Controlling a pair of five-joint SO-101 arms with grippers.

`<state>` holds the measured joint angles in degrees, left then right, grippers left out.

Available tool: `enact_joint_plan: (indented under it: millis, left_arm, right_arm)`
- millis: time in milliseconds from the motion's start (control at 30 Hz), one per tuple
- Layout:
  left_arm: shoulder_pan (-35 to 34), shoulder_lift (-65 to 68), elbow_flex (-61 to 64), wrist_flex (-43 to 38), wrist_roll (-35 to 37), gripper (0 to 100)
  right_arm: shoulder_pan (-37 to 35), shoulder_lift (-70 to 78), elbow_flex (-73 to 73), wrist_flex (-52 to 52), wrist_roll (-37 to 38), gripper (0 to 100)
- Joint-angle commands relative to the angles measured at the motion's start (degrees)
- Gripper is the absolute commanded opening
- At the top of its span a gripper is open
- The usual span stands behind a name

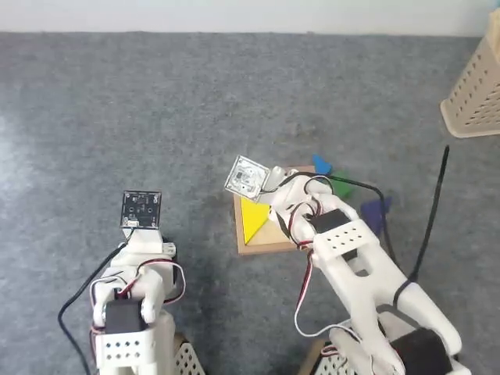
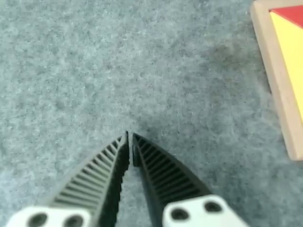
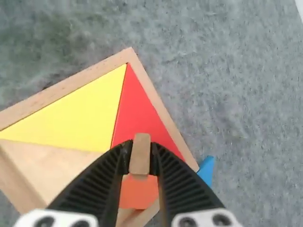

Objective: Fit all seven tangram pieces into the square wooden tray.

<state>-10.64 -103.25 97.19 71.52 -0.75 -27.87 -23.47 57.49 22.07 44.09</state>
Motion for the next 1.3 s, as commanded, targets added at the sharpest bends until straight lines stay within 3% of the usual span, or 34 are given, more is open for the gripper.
enact_joint_plan:
  millis: [0,100,433,700,800,1033,1267]
  left_arm:
    - [0.1,-0.9,-0.7,0.1,0.4,1]
    - [0.1,-0.9,-0.7,0.1,0.4,1]
    - [0.1,-0.9,-0.7,0.1,0.4,1]
    - [0.1,-0.9,-0.7,0.1,0.4,1]
    - [0.1,-0.9,-0.7,0.1,0.4,1]
    - [0.1,-0.9,-0.7,0.1,0.4,1]
    - [0.1,-0.9,-0.7,0.1,0.4,1]
  right_arm:
    - [-0.3,1.0,-0.4,-1.2,-0.6,10.1]
    - [-0.3,2.2,-0.4,-1.3,-0.3,14.3]
    - [-1.3,2.2,-1.1,-1.3,-0.8,5.8]
    - [0.7,2.9,-6.2,-1.2,-10.5,5.8]
    - [3.8,4.2,-9.4,-0.4,-17.8,5.8]
    - [4.2,16.7,-30.5,20.5,-36.9,1.2]
    - [3.5,28.7,-38.5,24.9,-37.5,0.7]
